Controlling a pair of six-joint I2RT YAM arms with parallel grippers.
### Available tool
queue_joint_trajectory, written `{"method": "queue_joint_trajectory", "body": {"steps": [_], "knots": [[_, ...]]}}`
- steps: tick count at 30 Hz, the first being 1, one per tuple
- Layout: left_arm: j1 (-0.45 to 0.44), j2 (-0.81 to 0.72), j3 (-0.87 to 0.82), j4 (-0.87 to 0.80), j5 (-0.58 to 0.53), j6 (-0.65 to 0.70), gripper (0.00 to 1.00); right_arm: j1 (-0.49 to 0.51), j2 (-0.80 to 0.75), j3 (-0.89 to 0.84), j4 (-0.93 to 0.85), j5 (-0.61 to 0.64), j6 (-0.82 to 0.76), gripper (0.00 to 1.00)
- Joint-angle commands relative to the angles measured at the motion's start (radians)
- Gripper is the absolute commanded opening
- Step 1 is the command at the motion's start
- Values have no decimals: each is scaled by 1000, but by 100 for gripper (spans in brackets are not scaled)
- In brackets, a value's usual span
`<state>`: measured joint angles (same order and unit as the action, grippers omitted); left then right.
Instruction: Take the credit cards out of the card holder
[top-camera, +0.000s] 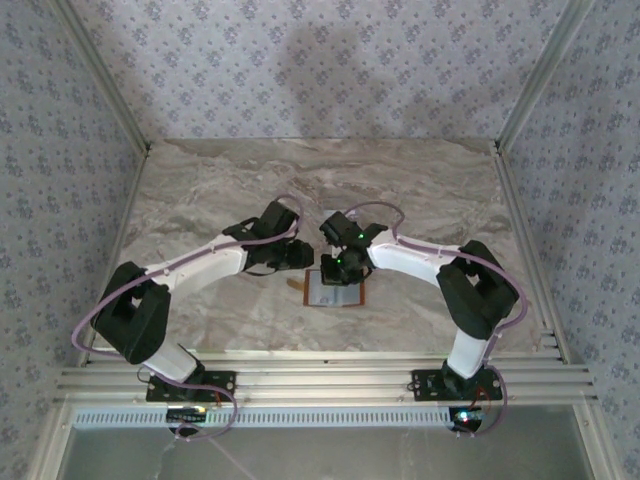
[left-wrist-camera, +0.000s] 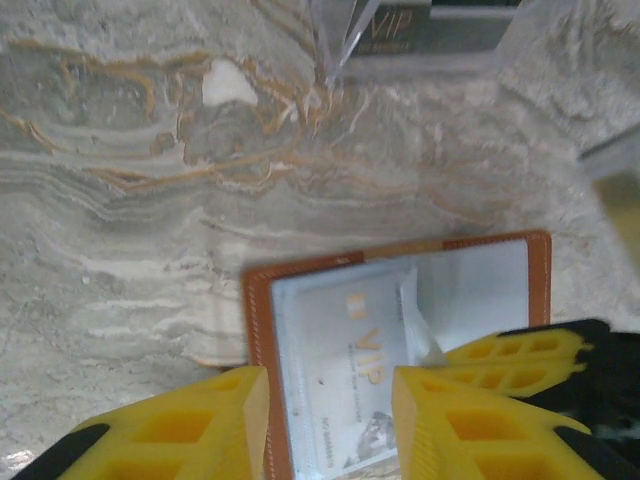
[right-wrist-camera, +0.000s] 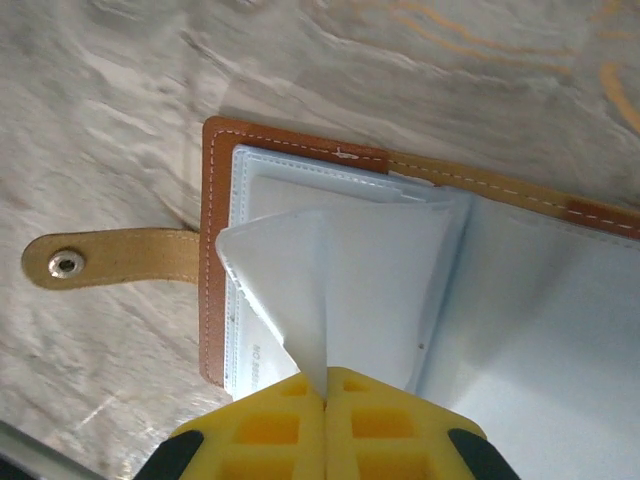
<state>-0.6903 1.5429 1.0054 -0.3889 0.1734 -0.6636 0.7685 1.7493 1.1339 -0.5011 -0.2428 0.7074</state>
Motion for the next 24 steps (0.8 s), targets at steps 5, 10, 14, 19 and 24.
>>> {"method": "queue_joint_trajectory", "body": {"steps": [5,10,14,19,24], "knots": [[-49,64,-25,38,40,-68,29,-20,-60,-94,63,-34,41,10],[-72,147,-25,116,111,-112,22,-28,-78,-124,75,-32,43,11],[-78,197,-29,153,143,-146,18,-31,-87,-131,73,-23,45,12],[-77,234,-24,118,125,-149,17,-31,-104,-138,40,6,41,15],[-78,244,-23,85,109,-139,17,-32,-150,-124,-119,138,0,31]]}}
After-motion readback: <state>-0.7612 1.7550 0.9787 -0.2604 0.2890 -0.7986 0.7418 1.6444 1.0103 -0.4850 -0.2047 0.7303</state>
